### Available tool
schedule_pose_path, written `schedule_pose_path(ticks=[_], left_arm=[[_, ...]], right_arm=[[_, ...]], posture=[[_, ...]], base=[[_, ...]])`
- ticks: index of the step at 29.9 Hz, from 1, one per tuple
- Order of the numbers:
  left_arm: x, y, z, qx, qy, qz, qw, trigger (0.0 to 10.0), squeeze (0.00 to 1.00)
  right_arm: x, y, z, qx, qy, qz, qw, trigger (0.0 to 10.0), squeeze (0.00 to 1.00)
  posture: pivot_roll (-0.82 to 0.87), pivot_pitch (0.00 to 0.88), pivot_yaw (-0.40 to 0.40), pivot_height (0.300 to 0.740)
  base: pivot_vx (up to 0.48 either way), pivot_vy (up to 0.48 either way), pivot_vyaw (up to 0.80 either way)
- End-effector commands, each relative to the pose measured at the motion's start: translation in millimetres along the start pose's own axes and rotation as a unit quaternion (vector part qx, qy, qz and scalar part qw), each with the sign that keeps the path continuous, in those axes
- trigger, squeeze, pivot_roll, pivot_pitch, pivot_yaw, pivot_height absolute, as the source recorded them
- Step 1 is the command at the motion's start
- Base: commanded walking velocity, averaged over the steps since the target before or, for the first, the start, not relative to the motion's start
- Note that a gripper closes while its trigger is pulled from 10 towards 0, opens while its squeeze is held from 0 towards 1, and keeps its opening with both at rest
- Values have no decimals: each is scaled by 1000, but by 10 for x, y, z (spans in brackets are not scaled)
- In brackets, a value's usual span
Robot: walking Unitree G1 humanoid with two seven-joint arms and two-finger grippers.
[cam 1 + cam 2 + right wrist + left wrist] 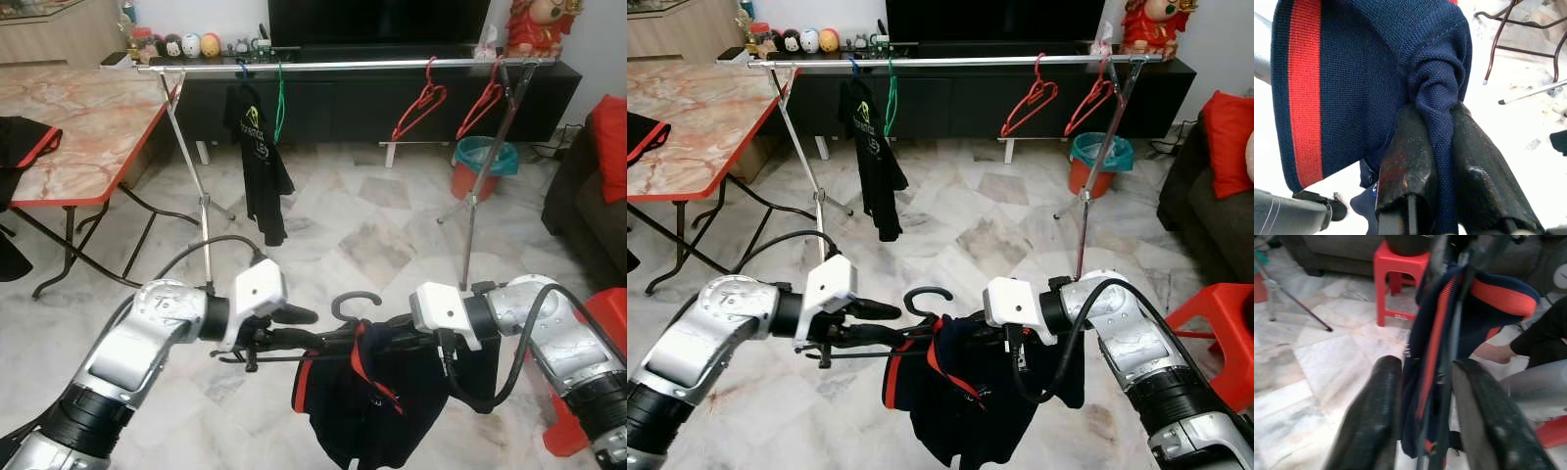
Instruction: Hang hanger
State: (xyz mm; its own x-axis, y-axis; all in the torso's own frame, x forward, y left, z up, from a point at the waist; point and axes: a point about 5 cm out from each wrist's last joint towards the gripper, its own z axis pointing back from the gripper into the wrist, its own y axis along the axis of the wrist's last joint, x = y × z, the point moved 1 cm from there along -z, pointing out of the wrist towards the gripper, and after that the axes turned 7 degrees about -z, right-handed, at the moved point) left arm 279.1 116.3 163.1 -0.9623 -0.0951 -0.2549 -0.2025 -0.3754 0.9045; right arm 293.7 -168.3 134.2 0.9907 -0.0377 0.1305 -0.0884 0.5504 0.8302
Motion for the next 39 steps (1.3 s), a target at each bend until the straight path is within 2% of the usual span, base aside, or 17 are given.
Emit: schedule_pose_path(ticks=[1,6,9,13,14,15,16,20,22,23,24,26,27,28,31,34,39], left_arm=[[-158,17,223,-5,58,0,998,10000,1000],[-306,-37,487,5,154,20,988,10000,1000],[-434,-90,699,2,248,22,968,10000,1000],[-597,-171,967,1,392,29,920,10000,1000],[-624,-227,1044,-7,428,42,903,10000,0],[-637,-269,1095,-13,451,53,891,10000,0],[-645,-355,1208,-34,499,63,864,10000,0],[-580,-550,1306,-76,561,93,819,10000,0],[-515,-675,1295,-111,563,111,812,10000,0],[-439,-750,1213,-126,539,124,824,10000,0],[-439,-750,1213,-126,539,124,824,10000,0],[-258,-774,874,-114,444,140,878,10000,0],[-258,-774,874,-114,444,140,878,10000,0],[-203,-771,768,-107,415,144,892,10000,0],[-151,-795,659,-101,389,162,901,10000,0],[-79,-781,490,-91,340,155,923,10000,0],[-90,-754,336,-51,323,168,930,10000,0]], right_arm=[[2,15,-16,-4,1,11,1000,0,0],[6,0,-9,-5,-4,7,1000,0,0],[29,-37,24,-12,-16,2,1000,0,0],[86,-40,73,-10,-40,1,999,0,0],[120,-34,95,-7,-55,1,998,0,0],[143,-30,110,-6,-65,0,998,0,0],[188,-22,158,-4,-84,1,996,0,0],[285,-25,252,-9,-131,4,991,0,0],[311,-31,270,-10,-145,3,989,0,0],[325,-28,280,-6,-153,2,988,0,0],[325,-28,280,-6,-153,2,988,0,0],[345,-13,267,4,-164,0,986,0,0],[345,-13,267,4,-164,0,986,0,0],[353,-15,252,5,-169,-1,986,0,0],[362,-19,224,5,-172,2,985,0,0],[386,51,194,35,-177,-1,984,0,0],[408,195,152,76,-171,0,982,0,0]], posture=[[-66,16,5,740],[-66,16,5,740],[-63,23,8,740],[-60,25,8,740],[-60,25,8,740],[-60,25,8,740],[-59,32,14,740],[-58,35,15,740],[-59,33,16,740],[-62,30,17,740],[-62,30,17,740],[-59,29,18,740],[-59,29,18,740],[-59,29,18,740],[-58,21,21,740],[-58,15,21,740],[-65,6,24,740]], base=[[0,0,0],[0,0,0],[0,0,0],[0,0,0],[0,0,0],[0,0,0],[0,0,0],[0,0,0],[0,0,0],[0,0,0],[0,0,0],[0,0,0],[0,0,0],[0,0,0],[0,0,0],[0,0,0],[0,0,0]])
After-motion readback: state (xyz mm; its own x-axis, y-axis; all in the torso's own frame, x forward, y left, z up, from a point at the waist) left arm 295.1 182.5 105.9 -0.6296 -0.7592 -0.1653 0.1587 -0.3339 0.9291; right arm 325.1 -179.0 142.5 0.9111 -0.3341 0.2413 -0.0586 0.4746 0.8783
